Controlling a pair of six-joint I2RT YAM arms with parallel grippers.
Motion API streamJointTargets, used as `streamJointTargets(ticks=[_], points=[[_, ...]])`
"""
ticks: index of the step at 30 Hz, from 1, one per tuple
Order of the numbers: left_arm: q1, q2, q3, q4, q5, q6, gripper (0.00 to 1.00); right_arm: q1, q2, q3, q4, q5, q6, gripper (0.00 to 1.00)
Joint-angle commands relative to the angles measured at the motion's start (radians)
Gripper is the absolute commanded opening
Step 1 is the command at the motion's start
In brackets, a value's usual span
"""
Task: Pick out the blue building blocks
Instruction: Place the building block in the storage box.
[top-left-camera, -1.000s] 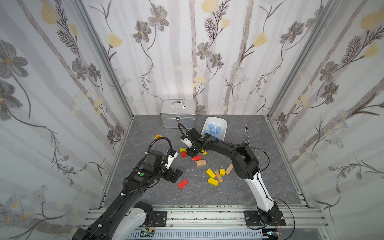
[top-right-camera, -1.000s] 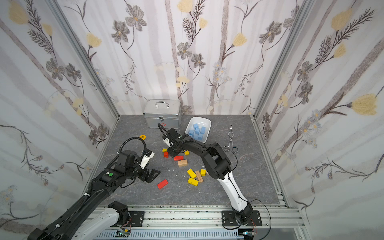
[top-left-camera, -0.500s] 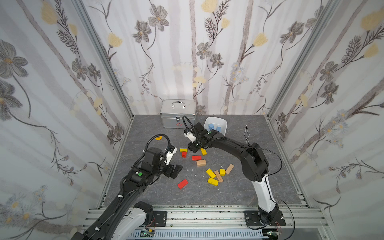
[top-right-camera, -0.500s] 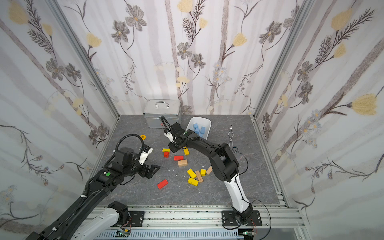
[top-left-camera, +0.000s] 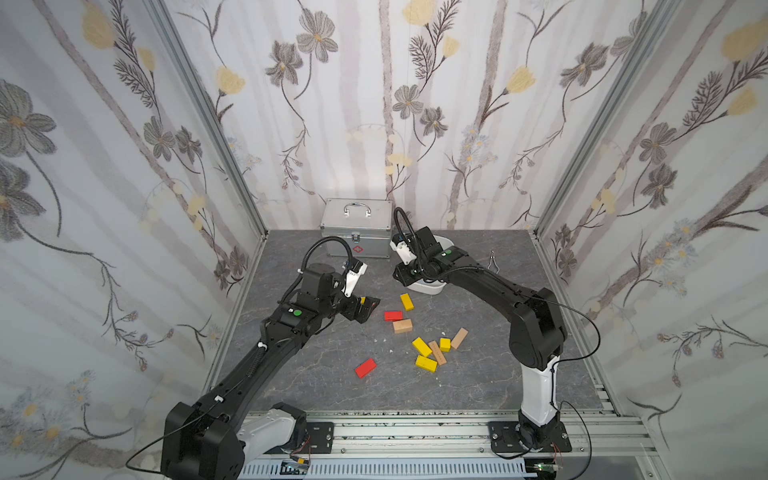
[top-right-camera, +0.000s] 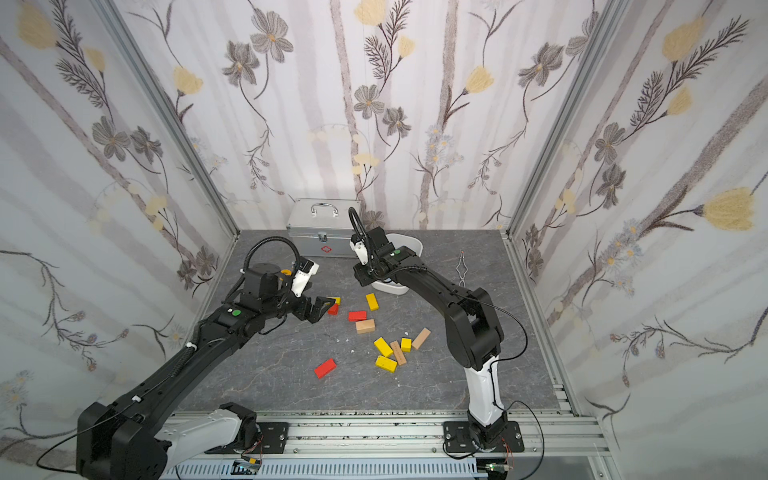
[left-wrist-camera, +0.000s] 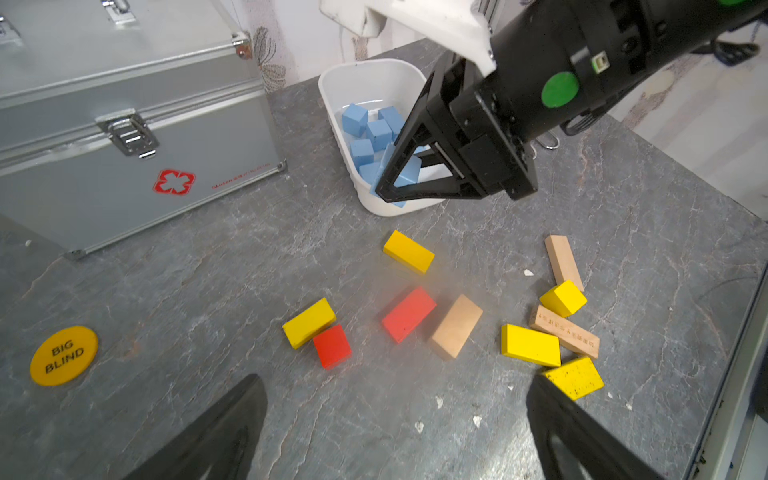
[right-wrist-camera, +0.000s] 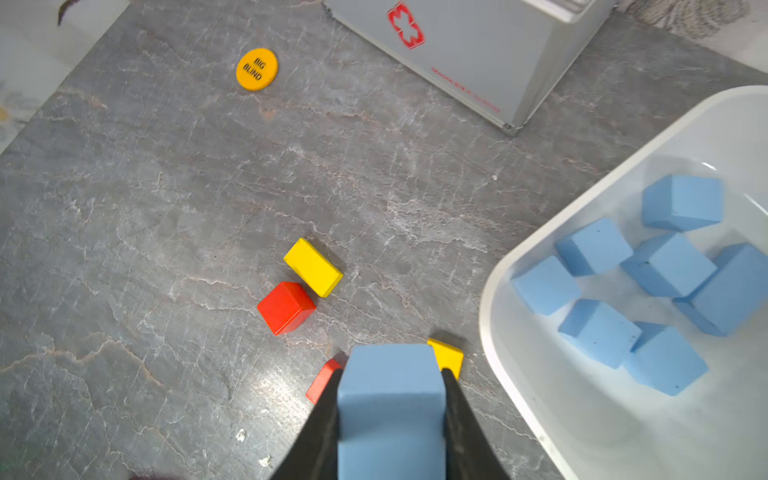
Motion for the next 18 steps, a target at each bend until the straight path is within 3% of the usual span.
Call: streamJointTargets(ticks=[1, 10, 18], points=[[-0.007, 0.052, 0.040, 0.103, 0.038, 0.024, 1.00, -0.022, -0.016, 0.007, 0.044, 0.041, 0.027, 0.00], [-0.036, 0.207, 0.123, 0.175, 0.051, 0.030, 1.00, -0.125, 0.017, 0.077, 0.055, 0.086, 0.079, 0.00], [-0.061, 0.328, 0.175, 0.235, 0.056, 0.016, 1.00, -0.210, 0.135, 0.194, 0.055, 0.118, 0.123, 0.00]])
